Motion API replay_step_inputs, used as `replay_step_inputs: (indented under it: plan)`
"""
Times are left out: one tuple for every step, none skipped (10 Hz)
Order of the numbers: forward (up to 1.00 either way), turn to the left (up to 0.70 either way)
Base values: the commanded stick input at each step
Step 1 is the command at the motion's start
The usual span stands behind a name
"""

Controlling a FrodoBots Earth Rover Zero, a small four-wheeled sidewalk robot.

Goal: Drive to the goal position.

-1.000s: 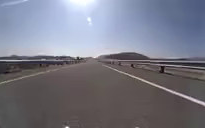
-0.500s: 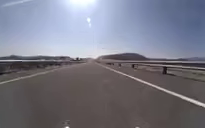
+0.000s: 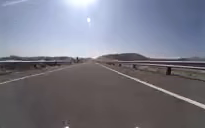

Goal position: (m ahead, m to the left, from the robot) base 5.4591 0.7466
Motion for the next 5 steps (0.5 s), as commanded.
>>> replay_step_inputs:
  plan:
    - [0.7, 0.0]
    - [0.7, 0.0]
    - [0.7, 0.0]
    - [0.7, 0.0]
    - [0.7, 0.0]
